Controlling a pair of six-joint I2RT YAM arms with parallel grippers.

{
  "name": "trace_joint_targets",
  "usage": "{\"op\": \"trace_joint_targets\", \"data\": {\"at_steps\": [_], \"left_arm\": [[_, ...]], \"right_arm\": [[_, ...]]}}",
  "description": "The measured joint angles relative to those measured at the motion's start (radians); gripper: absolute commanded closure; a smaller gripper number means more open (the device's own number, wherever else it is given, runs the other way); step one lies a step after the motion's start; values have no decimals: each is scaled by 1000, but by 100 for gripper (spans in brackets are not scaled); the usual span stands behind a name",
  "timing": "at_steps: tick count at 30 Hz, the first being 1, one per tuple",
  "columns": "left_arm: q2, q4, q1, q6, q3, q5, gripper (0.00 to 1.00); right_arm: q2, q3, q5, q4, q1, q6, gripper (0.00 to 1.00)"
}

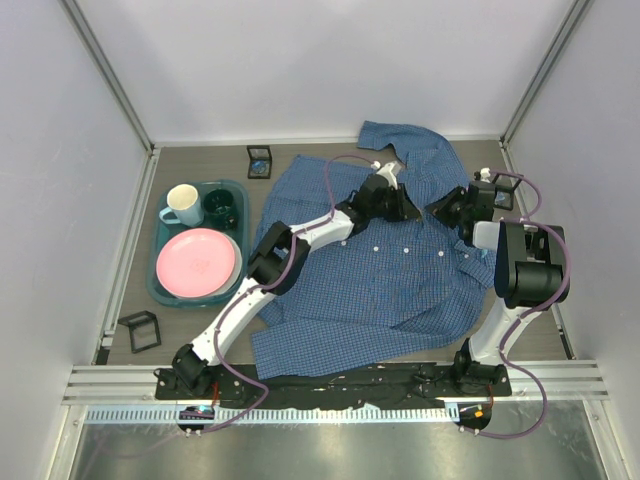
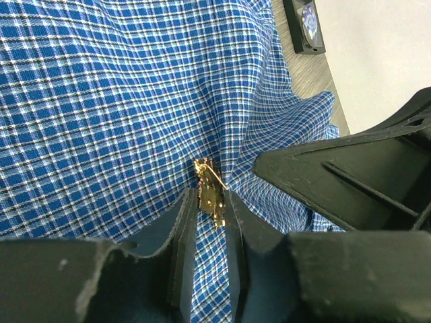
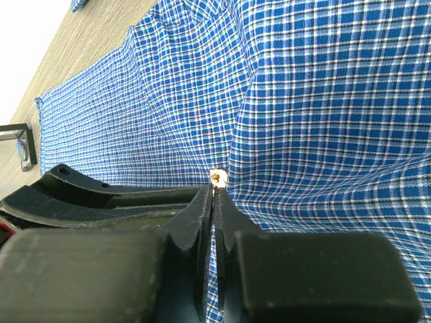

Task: Remove the brooch from the garment
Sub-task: Remove the brooch from the clothes.

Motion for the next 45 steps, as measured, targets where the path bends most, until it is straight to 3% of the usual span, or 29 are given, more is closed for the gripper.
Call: {"op": "trace_joint_targets", "data": {"at_steps": [8, 16, 24, 35, 45], "left_arm": [[0, -5, 3, -2, 0, 0, 77], [-5, 2, 6, -3, -9, 4, 100], [-35, 13, 6, 33, -31, -27, 100], [-40, 183, -27, 76, -118, -148, 100], [-40, 258, -36, 157, -95, -229, 100]], "right_arm": [[0, 0, 3, -8, 0, 0, 90], [0, 0, 3, -10, 0, 0, 90], [0, -10, 26, -10, 0, 5, 90], [-56, -97, 102, -21, -11, 82, 90], [-87, -182, 155, -19, -81, 188, 89]]}}
